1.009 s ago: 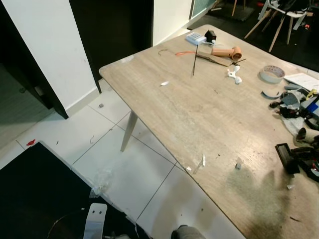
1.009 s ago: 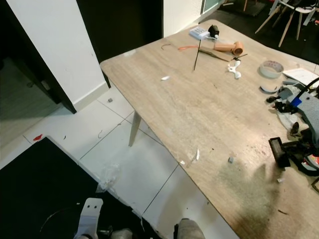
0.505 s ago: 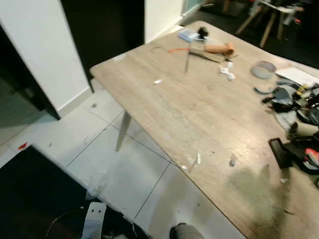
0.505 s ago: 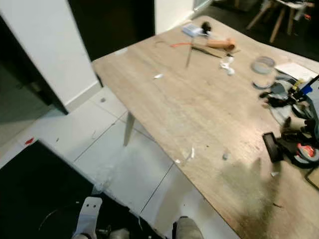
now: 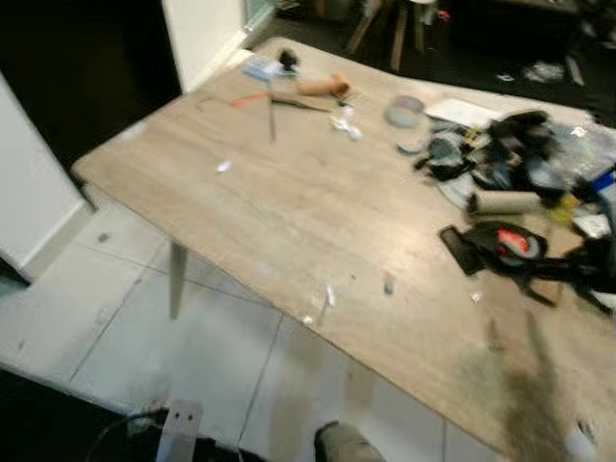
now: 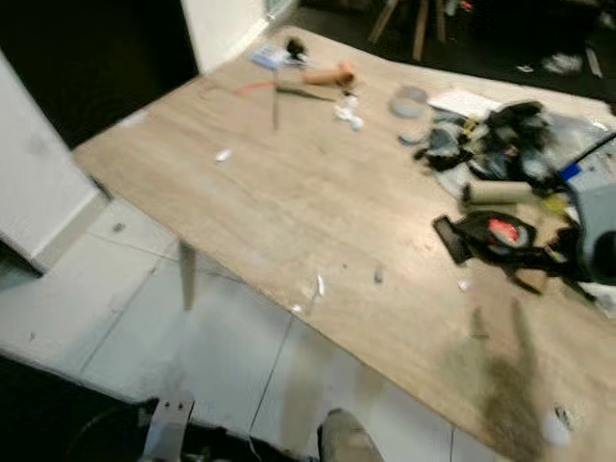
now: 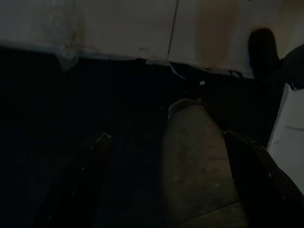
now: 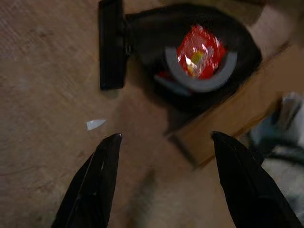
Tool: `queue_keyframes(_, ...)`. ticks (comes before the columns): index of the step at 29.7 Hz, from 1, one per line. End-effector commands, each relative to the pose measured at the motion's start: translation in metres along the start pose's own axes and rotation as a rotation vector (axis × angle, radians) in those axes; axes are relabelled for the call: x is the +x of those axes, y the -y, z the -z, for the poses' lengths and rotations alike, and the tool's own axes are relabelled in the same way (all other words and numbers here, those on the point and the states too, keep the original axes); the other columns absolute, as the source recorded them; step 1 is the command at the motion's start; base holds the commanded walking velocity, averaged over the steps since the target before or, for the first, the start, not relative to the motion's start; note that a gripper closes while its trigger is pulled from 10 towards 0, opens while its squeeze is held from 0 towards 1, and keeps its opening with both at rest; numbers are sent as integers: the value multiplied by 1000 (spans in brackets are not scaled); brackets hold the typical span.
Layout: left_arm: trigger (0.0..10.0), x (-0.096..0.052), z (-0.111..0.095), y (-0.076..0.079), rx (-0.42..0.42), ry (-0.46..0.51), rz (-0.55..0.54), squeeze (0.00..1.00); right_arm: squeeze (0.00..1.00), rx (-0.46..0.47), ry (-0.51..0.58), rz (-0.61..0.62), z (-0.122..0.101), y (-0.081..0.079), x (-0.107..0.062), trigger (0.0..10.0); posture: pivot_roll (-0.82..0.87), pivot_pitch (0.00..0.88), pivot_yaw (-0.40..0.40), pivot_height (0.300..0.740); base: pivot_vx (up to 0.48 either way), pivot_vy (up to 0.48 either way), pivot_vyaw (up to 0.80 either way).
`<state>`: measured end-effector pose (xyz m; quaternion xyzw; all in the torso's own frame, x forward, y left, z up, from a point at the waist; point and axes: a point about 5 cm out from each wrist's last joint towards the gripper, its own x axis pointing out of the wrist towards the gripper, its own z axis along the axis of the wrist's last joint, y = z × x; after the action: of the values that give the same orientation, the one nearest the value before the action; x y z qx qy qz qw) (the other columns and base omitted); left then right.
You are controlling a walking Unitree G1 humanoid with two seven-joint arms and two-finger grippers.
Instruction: Picking trash to rubbish bin
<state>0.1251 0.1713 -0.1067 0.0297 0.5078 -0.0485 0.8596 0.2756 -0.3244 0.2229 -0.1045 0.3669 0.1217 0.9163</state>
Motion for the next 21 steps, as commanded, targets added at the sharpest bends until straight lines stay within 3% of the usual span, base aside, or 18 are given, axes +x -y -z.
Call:
queue_keyframes(1, 10000, -1, 10, 5, 9, -40, 18, 0, 0, -21, 44, -17, -8, -3, -3, 10000, -158, 88, 10, 740, 0, 0, -587)
queue_keyframes(15, 10000, -1, 7, 5, 18, -37, 19, 0, 0, -108, 173, -61, -24, -15, 9, 10000, -156, 66, 4, 740, 0, 0, -594)
queue_keyframes(16, 10000, 0, 6, 5, 21, -36, 19, 0, 0, -143, 247, -75, -29, -19, 12, 10000, -155, 63, 5, 740, 0, 0, -450)
queue_keyframes(21, 10000, 0, 5, 5, 23, -34, 18, 0, 0, -163, 291, -18, -30, -18, 28, 10000, -155, 64, 9, 740, 0, 0, 0)
